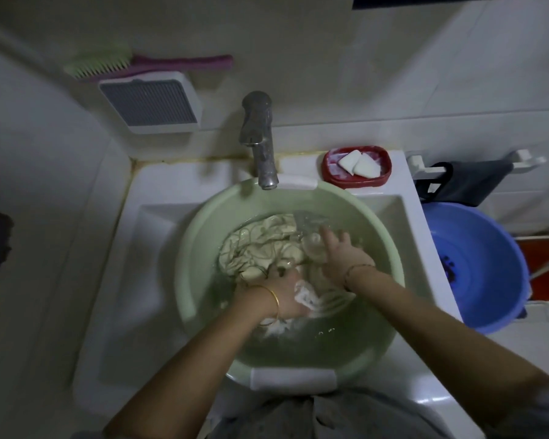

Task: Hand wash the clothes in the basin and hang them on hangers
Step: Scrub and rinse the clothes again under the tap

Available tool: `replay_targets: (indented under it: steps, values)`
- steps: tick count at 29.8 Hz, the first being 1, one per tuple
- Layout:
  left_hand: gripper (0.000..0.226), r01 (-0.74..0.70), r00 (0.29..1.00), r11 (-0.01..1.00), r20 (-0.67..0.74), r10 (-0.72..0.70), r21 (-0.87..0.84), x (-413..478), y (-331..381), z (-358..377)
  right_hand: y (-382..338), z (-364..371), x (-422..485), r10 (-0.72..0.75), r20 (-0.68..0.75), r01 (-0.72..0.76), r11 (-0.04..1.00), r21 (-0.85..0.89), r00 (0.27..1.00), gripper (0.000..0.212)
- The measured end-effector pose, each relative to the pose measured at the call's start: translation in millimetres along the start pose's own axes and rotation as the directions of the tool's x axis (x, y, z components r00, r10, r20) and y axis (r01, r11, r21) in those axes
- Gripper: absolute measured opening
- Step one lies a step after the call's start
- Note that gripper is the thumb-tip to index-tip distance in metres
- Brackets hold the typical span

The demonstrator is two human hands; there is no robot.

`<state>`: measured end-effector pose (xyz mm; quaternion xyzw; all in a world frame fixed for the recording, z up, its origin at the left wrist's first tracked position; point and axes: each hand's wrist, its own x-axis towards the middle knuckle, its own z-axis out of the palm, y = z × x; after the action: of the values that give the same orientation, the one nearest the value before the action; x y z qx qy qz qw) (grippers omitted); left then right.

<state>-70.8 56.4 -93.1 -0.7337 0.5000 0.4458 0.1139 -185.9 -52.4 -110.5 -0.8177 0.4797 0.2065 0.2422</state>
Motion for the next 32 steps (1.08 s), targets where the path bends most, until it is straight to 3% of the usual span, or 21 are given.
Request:
replay_targets:
  steps: [4, 7, 9, 11, 12, 13, 14, 16, 17, 18, 21, 24, 27, 28, 30, 32]
  values:
    - [0.059, 0.036, 0.999, 0.998, 0.038, -0.037, 0.042, 9, 8, 17, -15, 39, 4, 0.006, 0.058, 0.004, 0.986, -0.165, 0.998, 0.083]
    - [0.060, 0.132, 0.991, 0.982, -0.005, -0.133, 0.132, 12, 7, 26, -14, 43, 6, -0.054, 0.116, 0.091, 0.935, -0.342, 0.992, 0.062]
    - [0.054, 0.169, 0.985, 0.985, -0.049, -0.167, 0.037, 16, 7, 23, -11, 36, 8, -0.047, 0.062, 0.067, 0.925, -0.373, 0.997, 0.059]
    - [0.042, 0.107, 0.986, 0.958, -0.091, -0.136, -0.267, 19, 11, 16, -14, 37, 8, 0.046, 0.011, -0.043, 0.979, -0.199, 0.999, 0.065]
    - [0.032, 0.059, 0.983, 0.862, -0.121, -0.138, -0.503, 20, 13, 11, -18, 39, 5, 0.116, 0.005, -0.116, 0.993, -0.028, 0.993, 0.066]
    - [0.021, 0.056, 0.974, 0.677, -0.110, -0.200, -0.734, 19, 15, 4, -22, 40, 4, 0.171, 0.006, -0.171, 0.975, 0.141, 0.985, 0.061]
    - [0.013, 0.117, 0.960, 0.405, -0.002, -0.281, -0.907, 17, 15, -1, -25, 37, 2, 0.218, 0.007, -0.209, 0.929, 0.306, 0.976, 0.052]
    - [0.013, 0.231, 0.937, -0.164, 0.265, -0.229, -0.959, 9, 15, -10, -25, 24, -5, 0.255, -0.028, -0.192, 0.791, 0.581, 0.967, 0.032]
    - [0.026, 0.218, 0.939, -0.327, 0.289, -0.188, -0.920, 6, 16, -11, -24, 17, -12, 0.248, -0.073, -0.140, 0.739, 0.659, 0.966, 0.026]
    - [0.039, 0.174, 0.948, -0.386, 0.260, -0.183, -0.906, 5, 15, -11, -25, 9, -23, 0.231, -0.137, -0.064, 0.694, 0.717, 0.963, 0.020]
    - [0.053, 0.010, 0.960, -0.301, 0.094, -0.265, -0.954, 5, 38, -10, -37, -4, -54, 0.163, -0.256, 0.102, 0.622, 0.776, 0.953, 0.028]
    - [0.032, -0.110, 0.903, 0.021, -0.108, -0.415, -0.994, 8, 58, -4, -47, -7, -58, 0.153, -0.282, 0.116, 0.658, 0.744, 0.947, 0.031]
    - [0.015, -0.118, 0.908, 0.254, -0.208, -0.364, -0.960, 8, 54, 2, -38, -6, -38, 0.253, -0.272, 0.033, 0.672, 0.740, 0.929, 0.032]
    - [0.019, -0.114, 0.918, 0.289, -0.212, -0.335, -0.950, 7, 50, 2, -31, -6, -28, 0.294, -0.263, -0.006, 0.678, 0.735, 0.919, 0.029]
    - [0.029, -0.092, 0.910, 0.400, -0.240, -0.339, -0.912, 2, 48, -7, -16, -1, -11, 0.328, -0.224, -0.110, 0.752, 0.649, 0.918, 0.025]
    - [0.031, -0.085, 0.892, 0.628, -0.339, -0.298, -0.774, 4, 42, -11, -4, 5, -3, 0.226, -0.168, -0.146, 0.909, 0.390, 0.960, 0.034]
